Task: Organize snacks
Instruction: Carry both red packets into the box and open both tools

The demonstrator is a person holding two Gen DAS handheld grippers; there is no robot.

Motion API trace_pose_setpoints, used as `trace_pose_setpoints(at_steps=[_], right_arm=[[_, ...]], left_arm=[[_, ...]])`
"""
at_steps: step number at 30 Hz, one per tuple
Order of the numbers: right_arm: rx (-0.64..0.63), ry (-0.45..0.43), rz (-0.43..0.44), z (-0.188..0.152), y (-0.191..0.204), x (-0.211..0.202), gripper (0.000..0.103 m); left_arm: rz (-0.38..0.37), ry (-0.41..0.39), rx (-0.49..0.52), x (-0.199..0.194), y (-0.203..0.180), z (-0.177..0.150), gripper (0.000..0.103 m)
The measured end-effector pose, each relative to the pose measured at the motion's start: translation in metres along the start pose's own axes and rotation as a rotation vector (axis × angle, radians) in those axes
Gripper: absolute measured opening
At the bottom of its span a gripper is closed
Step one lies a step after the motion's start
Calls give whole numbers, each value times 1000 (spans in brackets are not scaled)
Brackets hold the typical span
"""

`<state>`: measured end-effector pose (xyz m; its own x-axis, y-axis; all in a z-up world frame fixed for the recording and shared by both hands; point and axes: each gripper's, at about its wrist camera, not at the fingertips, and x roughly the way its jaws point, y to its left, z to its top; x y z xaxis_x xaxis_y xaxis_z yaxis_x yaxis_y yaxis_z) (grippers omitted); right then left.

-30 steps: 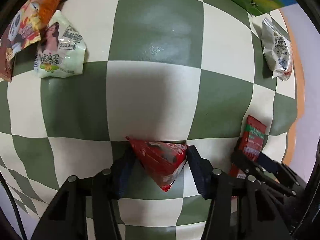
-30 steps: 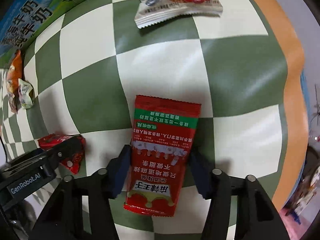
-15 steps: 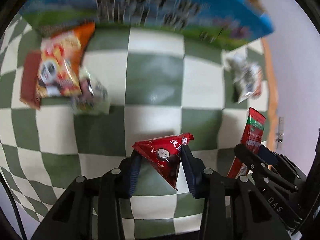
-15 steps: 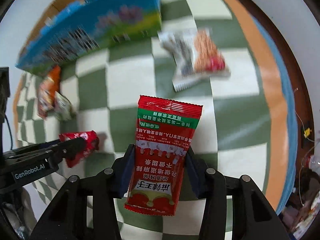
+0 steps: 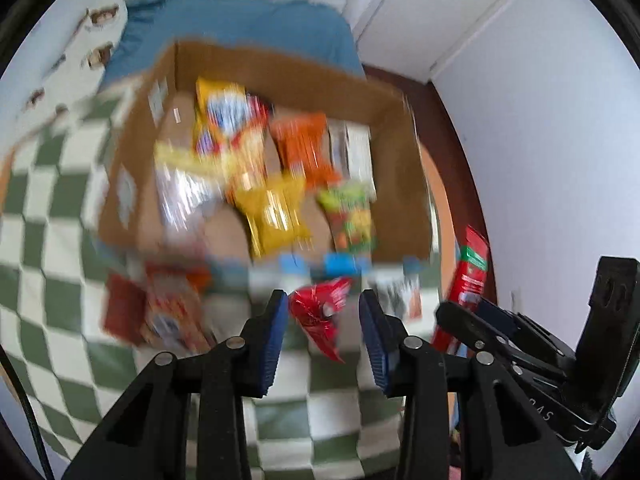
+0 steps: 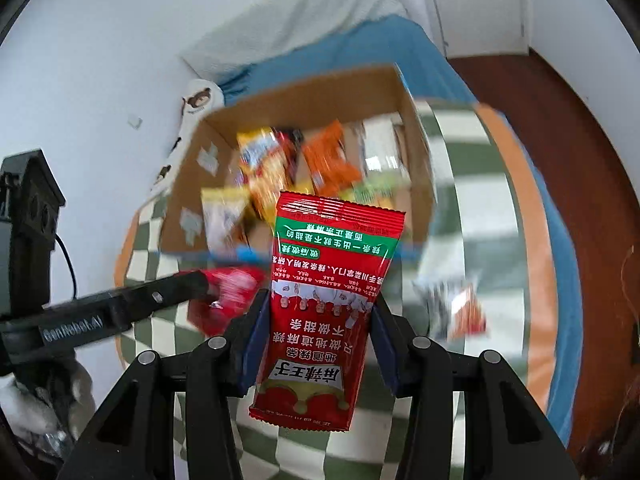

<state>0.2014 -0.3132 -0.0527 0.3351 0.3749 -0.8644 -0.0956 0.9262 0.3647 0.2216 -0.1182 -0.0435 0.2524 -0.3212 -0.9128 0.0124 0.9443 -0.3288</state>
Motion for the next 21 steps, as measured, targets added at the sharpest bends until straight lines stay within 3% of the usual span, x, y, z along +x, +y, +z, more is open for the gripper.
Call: trace_pose_setpoints(at_steps=[4, 8, 13, 17, 19, 20, 21], right_arm=[[-30, -31, -9, 48, 12, 17, 50], [-32, 5, -22, 89, 15, 57, 50], [-36, 111, -71, 121, 11, 127, 50], [-54, 207, -98, 126, 11, 172, 53], [-52, 251, -124, 126, 9, 188, 81], [-54, 255, -135, 125, 8, 191, 88], [-55, 255, -141, 125, 7, 194, 92]], left_arm=[[65, -34, -11, -3, 19, 49, 34], [144, -17, -38, 20, 47, 98, 34], [220, 61, -62, 67, 78, 132, 34], [246, 135, -58, 100, 88, 141, 37], [250, 164, -62, 111, 93, 141, 50], [247, 168, -64, 115, 94, 141, 56], [246, 165, -64, 117, 95, 141, 74]])
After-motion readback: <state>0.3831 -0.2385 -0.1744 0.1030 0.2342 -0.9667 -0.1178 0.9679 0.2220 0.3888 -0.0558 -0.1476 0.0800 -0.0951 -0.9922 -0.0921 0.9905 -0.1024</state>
